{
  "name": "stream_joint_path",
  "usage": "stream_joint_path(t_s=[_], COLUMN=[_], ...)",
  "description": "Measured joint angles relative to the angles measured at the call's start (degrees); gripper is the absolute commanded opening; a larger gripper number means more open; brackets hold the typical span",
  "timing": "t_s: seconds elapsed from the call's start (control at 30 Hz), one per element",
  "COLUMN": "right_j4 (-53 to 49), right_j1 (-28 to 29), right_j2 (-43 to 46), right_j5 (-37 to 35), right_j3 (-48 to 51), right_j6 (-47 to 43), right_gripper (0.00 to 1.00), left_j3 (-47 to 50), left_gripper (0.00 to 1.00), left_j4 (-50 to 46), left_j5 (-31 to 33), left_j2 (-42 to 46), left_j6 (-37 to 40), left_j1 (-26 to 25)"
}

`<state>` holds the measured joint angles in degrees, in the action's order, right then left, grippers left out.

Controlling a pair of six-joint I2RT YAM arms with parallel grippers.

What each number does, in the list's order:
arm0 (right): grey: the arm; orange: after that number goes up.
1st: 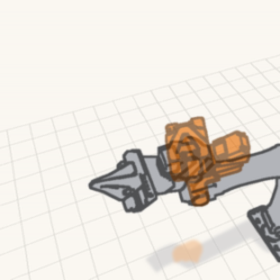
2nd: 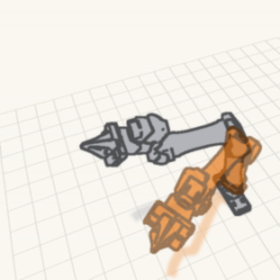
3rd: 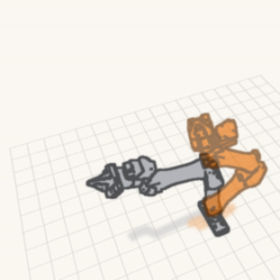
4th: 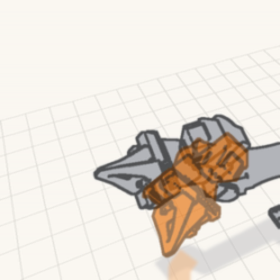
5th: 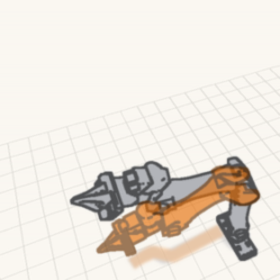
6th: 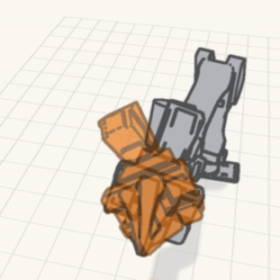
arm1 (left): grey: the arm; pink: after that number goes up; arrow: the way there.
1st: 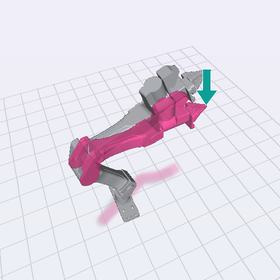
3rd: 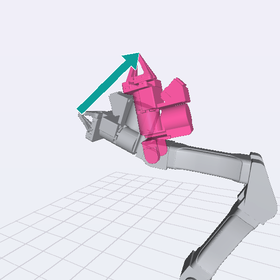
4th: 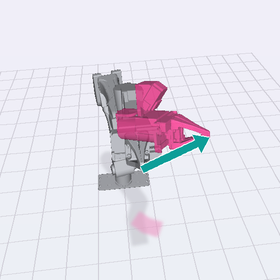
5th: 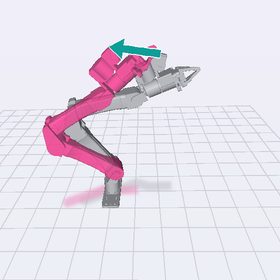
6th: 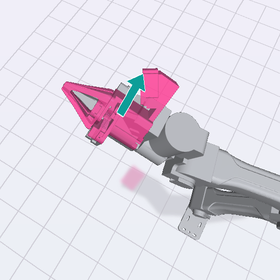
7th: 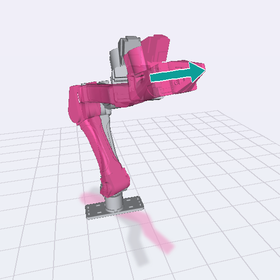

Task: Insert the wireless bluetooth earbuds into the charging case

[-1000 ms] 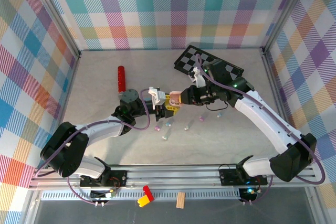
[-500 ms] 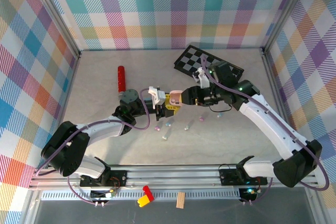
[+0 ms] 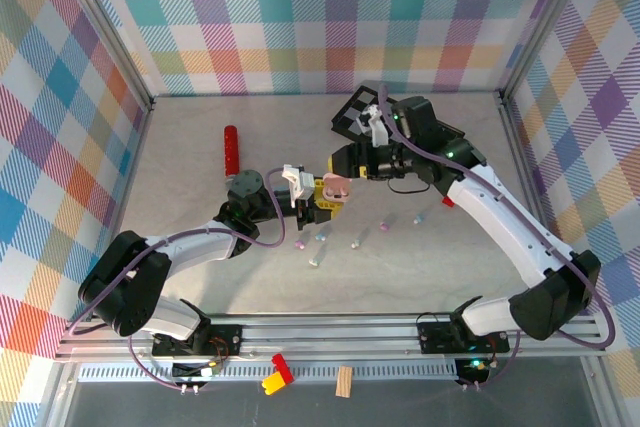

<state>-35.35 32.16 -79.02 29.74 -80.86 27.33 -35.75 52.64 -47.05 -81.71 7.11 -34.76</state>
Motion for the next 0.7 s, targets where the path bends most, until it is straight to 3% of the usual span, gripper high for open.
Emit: stream_joint_path(t_s=[0.4,0.53,0.7], right_j4=[1.3,6.2,15.8], right_j1=[0.0,-2.2,-7.3], right_j2=[5.0,10.4,14.0], right_j5=[1.2,-2.0,2.1], right_j3=[5.6,11.5,20.1], right_j6=[1.0,6.9,16.9], right_gripper=[0.59,0.66,0.71], left_j3=[-0.6,-0.6,-0.6], left_gripper=[0.35,0.35,0.35], left_j4=[1.0,3.8,8.6], left_j5=[1.2,1.8,2.8], left_j2=[-1.3,-1.6,-2.2], left_j6=[-1.6,-2.8,-4.8], left_j1=[0.0,0.0,0.0])
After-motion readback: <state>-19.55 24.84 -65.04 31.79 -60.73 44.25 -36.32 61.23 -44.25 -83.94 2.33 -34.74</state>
